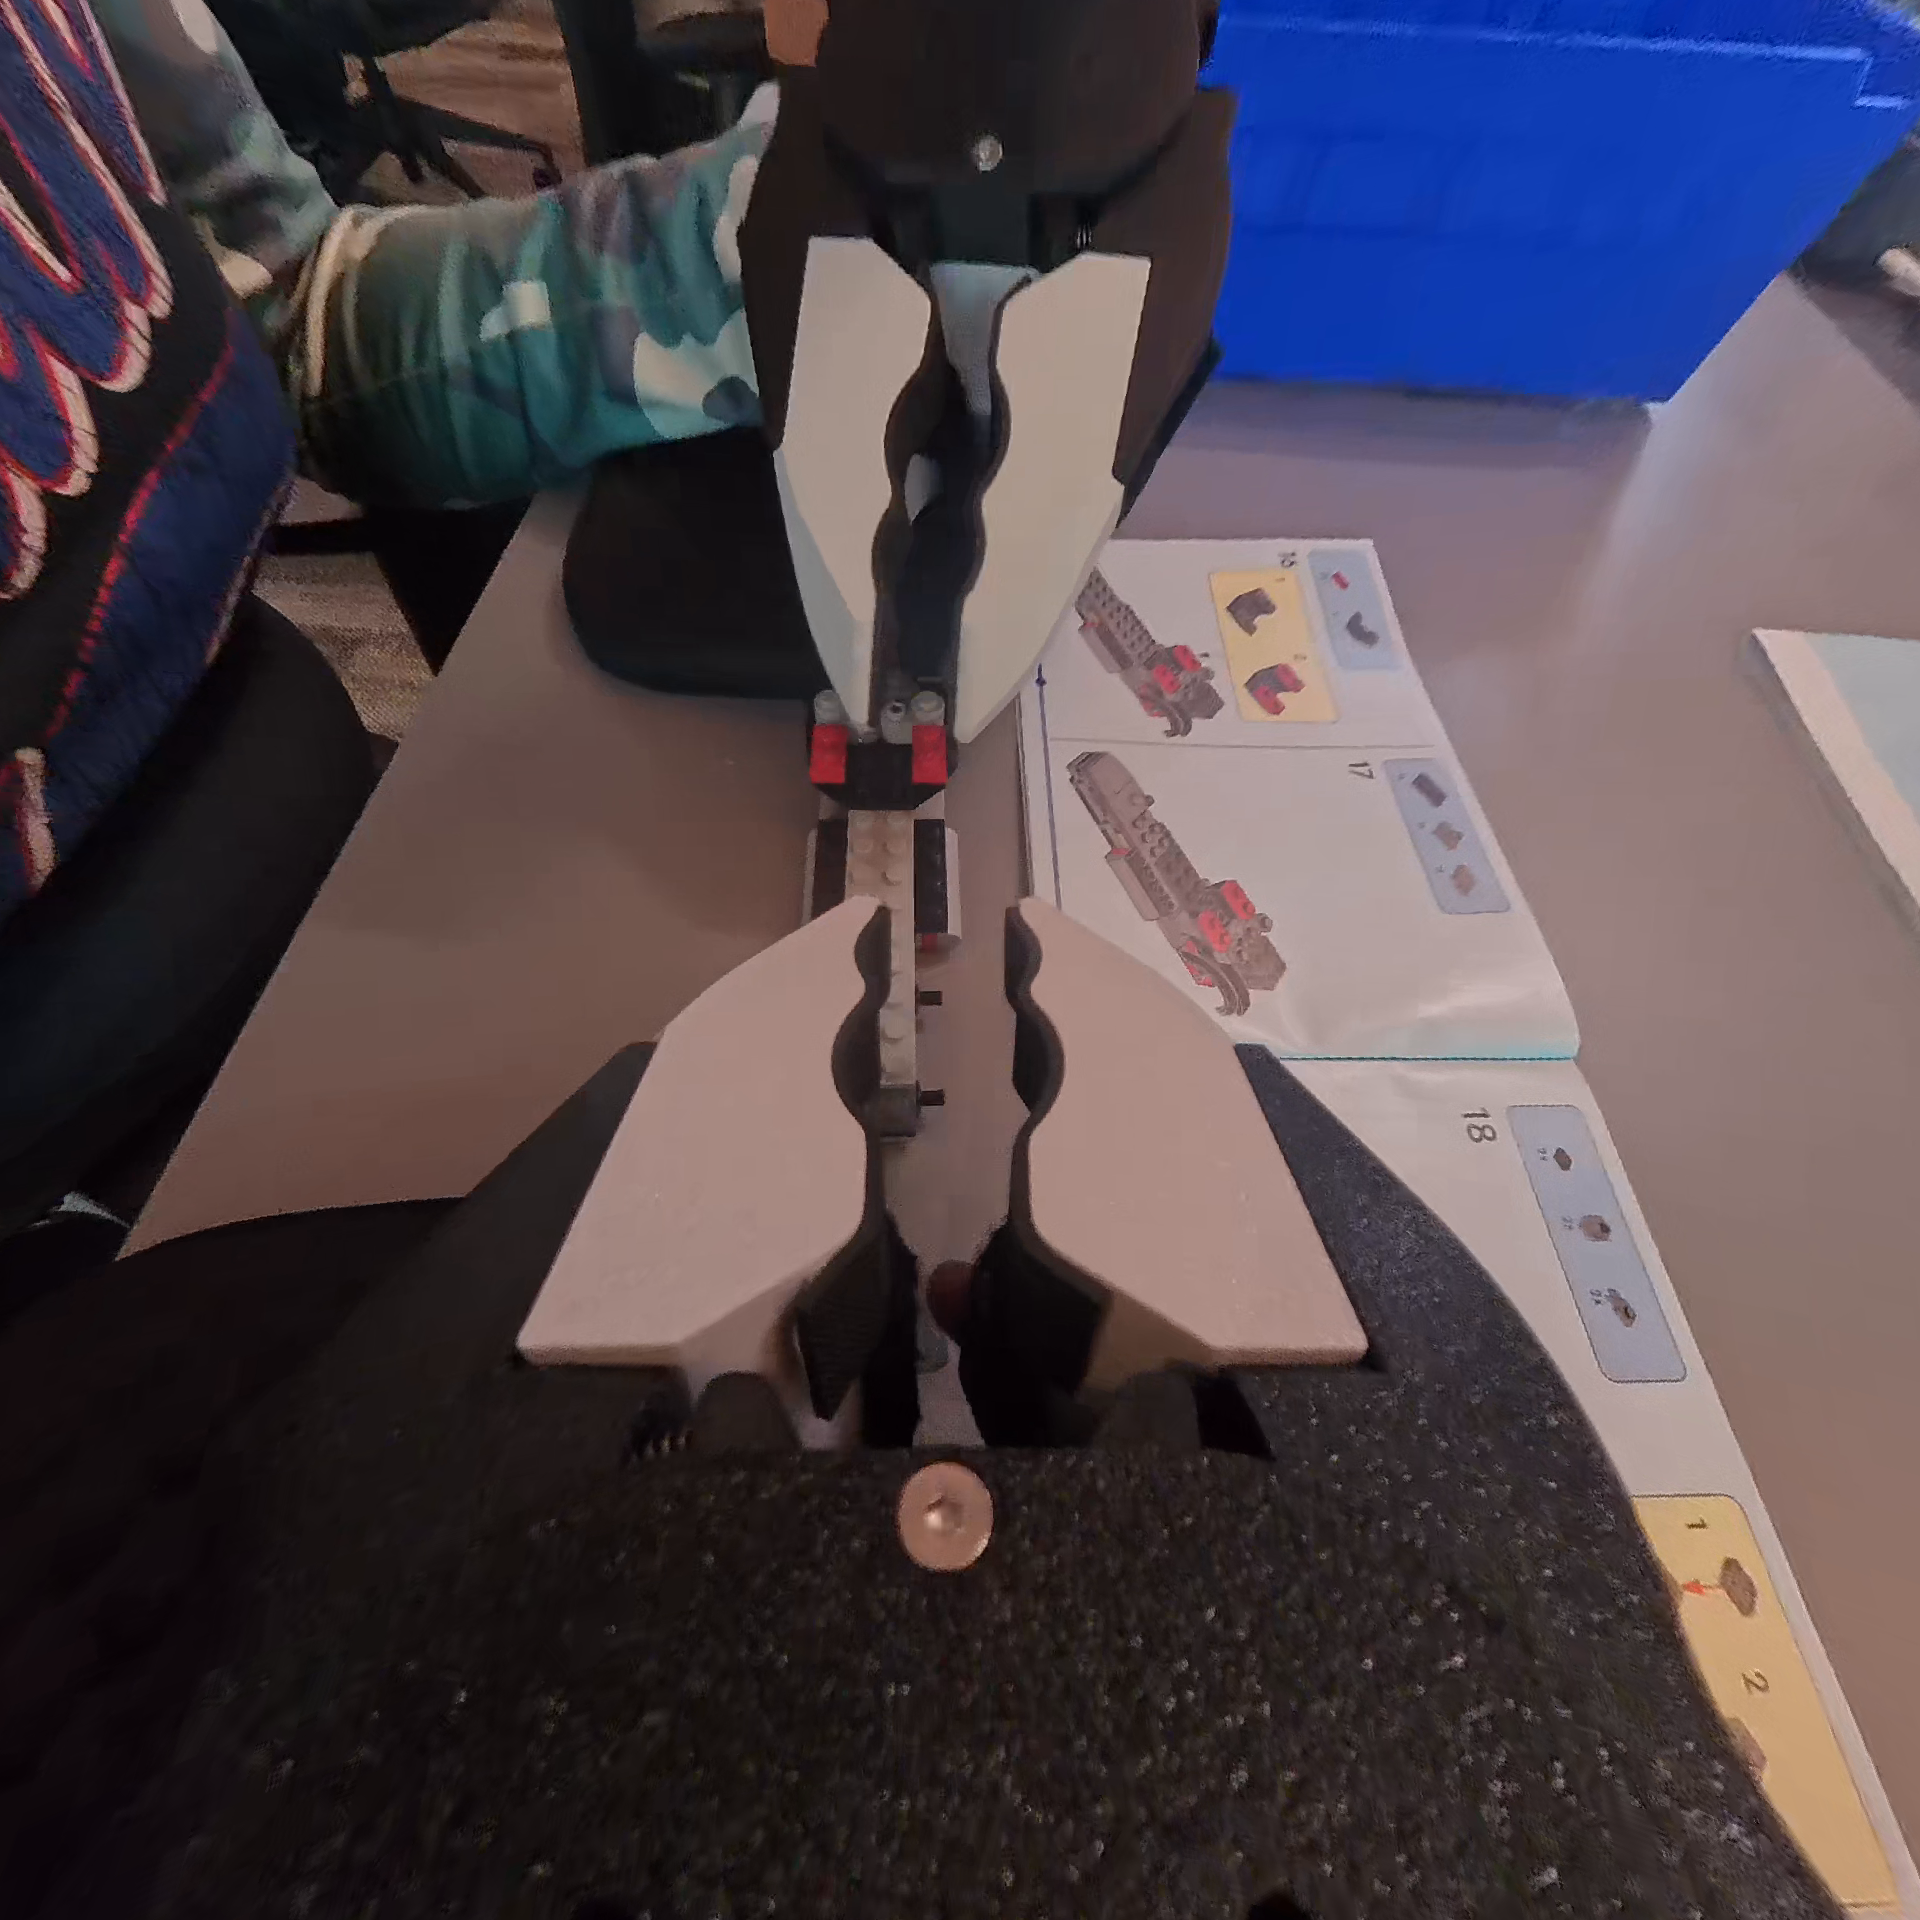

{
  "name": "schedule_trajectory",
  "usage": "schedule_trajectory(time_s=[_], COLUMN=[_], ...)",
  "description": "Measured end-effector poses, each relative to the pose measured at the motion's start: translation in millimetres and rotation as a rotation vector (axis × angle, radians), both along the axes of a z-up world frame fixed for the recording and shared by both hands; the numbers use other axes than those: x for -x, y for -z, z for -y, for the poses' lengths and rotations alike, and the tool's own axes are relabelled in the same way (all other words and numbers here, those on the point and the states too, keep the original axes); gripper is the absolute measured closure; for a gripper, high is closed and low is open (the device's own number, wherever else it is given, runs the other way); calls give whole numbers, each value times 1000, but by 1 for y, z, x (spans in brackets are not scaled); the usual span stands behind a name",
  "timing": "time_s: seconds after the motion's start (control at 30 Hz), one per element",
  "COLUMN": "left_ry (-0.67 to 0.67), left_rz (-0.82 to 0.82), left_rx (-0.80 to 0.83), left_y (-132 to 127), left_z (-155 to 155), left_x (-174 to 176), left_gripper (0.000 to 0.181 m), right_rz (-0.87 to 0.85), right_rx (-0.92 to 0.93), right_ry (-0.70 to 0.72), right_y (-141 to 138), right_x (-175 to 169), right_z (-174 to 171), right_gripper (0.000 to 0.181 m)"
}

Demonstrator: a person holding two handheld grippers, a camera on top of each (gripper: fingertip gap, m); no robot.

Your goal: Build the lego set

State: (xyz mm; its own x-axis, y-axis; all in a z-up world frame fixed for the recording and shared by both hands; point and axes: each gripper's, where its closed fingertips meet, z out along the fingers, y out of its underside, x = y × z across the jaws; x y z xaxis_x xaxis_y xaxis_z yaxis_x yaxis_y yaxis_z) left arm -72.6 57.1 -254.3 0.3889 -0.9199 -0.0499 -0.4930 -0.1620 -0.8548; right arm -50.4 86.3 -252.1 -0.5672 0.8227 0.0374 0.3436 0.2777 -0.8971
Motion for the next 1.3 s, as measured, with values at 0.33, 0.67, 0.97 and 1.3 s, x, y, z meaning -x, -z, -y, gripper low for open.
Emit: schedule_trajectory(time_s=[0.33,0.67,0.97,1.3], left_ry=[11,67,64,75], left_rz=[6,-66,-61,-55], left_rx=[250,255,246,242], left_y=[17,26,25,23], left_z=[21,29,28,29], left_x=[12,9,10,9], left_gripper=[122,133,138,138], right_rz=[200,271,533,578], right_rx=[-21,-42,-194,-421], right_ry=[-49,-82,419,59], right_y=[33,42,19,40], right_x=[-9,-18,-82,-68], right_z=[5,7,-48,-23], right_gripper=[148,162,145,148])
